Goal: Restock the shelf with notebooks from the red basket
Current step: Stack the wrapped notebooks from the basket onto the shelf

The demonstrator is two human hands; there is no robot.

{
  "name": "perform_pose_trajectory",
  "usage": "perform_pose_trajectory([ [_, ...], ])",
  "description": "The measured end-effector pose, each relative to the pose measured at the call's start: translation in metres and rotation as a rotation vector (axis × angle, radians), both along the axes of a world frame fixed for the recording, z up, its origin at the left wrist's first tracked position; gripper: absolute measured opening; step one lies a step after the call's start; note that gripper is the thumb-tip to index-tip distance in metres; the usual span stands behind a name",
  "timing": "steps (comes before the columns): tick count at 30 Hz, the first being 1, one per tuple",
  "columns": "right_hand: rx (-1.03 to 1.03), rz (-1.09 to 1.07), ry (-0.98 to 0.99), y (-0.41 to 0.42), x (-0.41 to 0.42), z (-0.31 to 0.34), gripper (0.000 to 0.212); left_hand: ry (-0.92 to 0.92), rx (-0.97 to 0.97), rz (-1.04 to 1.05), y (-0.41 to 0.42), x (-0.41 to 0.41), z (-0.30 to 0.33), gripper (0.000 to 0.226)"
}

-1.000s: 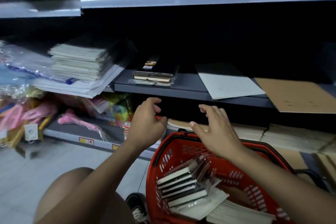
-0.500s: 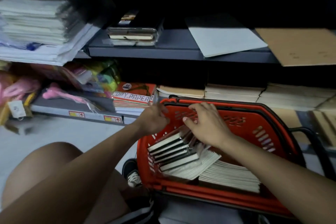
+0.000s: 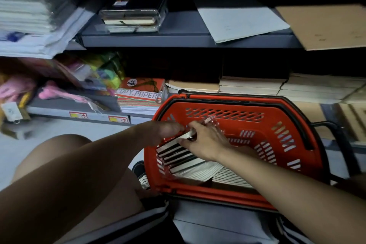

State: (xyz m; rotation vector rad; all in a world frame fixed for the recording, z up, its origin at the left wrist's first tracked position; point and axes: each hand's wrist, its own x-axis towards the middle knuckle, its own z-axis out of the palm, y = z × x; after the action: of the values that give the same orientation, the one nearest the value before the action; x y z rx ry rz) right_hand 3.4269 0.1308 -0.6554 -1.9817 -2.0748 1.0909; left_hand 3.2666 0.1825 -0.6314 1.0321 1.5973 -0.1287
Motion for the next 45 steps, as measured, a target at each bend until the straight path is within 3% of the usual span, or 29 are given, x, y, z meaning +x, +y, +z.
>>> perform_pose_trajectory([
  [3, 0.006, -0.01, 0.013, 0.0, 0.0, 0.0, 0.053, 0.008, -0.068, 0.059, 0.002, -0.003, -0.011, 0.044],
  [6, 0.021, -0.026, 0.028, -0.003, 0.002, 0.001, 0.05, 0.04, -0.061, 0.083, 0.006, 0.001, -0.018, 0.085],
  [11, 0.045, -0.07, 0.081, -0.005, 0.001, -0.001, 0.047, 0.088, -0.025, 0.209, 0.019, 0.001, -0.044, 0.107],
  [12, 0.055, -0.087, 0.098, -0.005, 0.002, 0.001, 0.046, 0.096, -0.008, 0.232, 0.016, 0.005, -0.03, 0.103],
  [16, 0.079, -0.16, 0.164, -0.005, 0.013, 0.01, 0.055, 0.026, 0.084, 0.25, 0.009, 0.011, 0.001, 0.047],
  [21, 0.093, -0.208, 0.218, -0.009, 0.025, 0.02, 0.053, -0.076, 0.152, 0.279, 0.01, -0.005, 0.001, 0.024],
  [26, 0.11, -0.214, 0.231, -0.016, 0.029, 0.024, 0.056, -0.158, 0.106, 0.321, 0.003, -0.019, 0.006, 0.022],
  [30, 0.125, -0.212, 0.24, -0.028, 0.035, 0.03, 0.056, -0.185, 0.166, 0.349, -0.006, -0.024, 0.018, 0.004],
  [32, 0.138, -0.222, 0.251, -0.033, 0.038, 0.034, 0.053, -0.176, 0.219, 0.348, -0.011, -0.023, 0.027, 0.004],
  [35, 0.162, -0.241, 0.275, -0.041, 0.041, 0.045, 0.049, -0.243, 0.233, 0.404, -0.02, -0.024, 0.04, 0.024],
  [41, 0.234, -0.229, 0.302, -0.051, 0.046, 0.072, 0.046, -0.399, 0.193, 0.392, -0.038, -0.027, 0.073, 0.017],
  [45, 0.283, -0.244, 0.333, -0.063, 0.046, 0.084, 0.047, -0.376, 0.325, 0.368, -0.054, -0.026, 0.097, 0.017],
])
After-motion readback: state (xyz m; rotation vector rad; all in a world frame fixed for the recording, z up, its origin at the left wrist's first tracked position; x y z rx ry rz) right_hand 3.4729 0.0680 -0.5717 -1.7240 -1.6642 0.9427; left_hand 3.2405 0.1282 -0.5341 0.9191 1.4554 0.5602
